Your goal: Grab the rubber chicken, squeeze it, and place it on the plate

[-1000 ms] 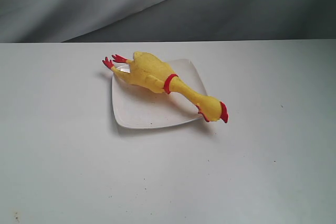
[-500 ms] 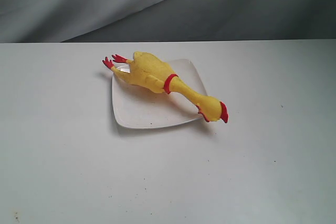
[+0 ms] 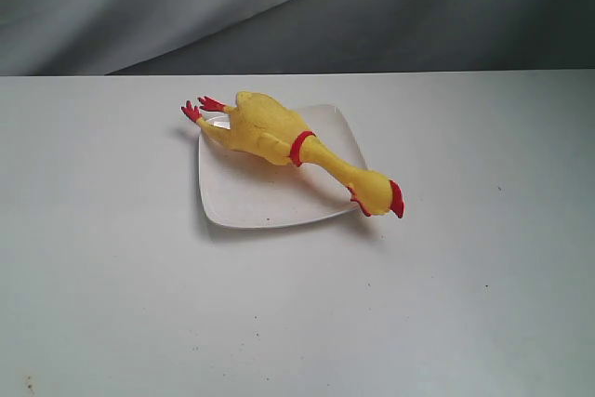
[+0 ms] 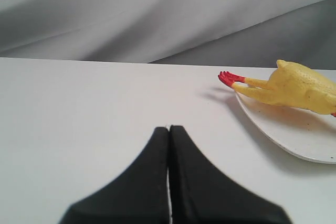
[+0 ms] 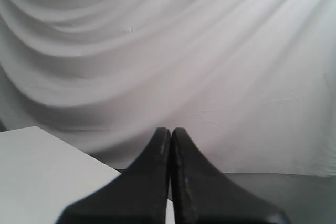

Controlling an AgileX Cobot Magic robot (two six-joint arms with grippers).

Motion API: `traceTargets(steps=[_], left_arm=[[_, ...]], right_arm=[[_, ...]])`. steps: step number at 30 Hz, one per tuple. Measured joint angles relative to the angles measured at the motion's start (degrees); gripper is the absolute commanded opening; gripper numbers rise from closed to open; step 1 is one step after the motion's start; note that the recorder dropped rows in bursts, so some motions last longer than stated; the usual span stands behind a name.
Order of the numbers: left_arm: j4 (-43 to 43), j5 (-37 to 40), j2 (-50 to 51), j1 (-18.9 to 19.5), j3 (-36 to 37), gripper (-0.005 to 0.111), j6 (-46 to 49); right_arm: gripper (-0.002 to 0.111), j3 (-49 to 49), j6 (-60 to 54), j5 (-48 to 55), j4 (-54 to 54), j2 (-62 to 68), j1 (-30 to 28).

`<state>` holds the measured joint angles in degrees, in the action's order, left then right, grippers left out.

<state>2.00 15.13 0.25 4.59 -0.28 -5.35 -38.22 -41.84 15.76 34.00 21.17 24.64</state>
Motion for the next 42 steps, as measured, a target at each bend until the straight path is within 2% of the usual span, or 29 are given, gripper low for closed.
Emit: traceTargets(steps=[32,34,37,40,42], left_arm=[[0.0,0.0,0.0,0.0,0.0,0.000,0.0],[0.0,0.0,0.0,0.0,0.0,0.000,0.0],[0.0,0.0,0.0,0.0,0.0,0.000,0.0],[0.0,0.0,0.0,0.0,0.0,0.000,0.0],[0.0,0.0,0.0,0.0,0.0,0.000,0.0]], right_arm=[[0.000,0.0,0.0,0.0,-0.3,-0.7,-0.9],[0.000,0.0,0.0,1.2,-2.5,-1.0,-5.2],[0.000,0.9,3.0,4.4,-5.0,-2.5,-15.1],[0.000,5.7,14.2,3.7,-5.3,-5.8,-22.9],[0.000,10.1,21.7,2.1,-5.3,-7.9,-25.8]])
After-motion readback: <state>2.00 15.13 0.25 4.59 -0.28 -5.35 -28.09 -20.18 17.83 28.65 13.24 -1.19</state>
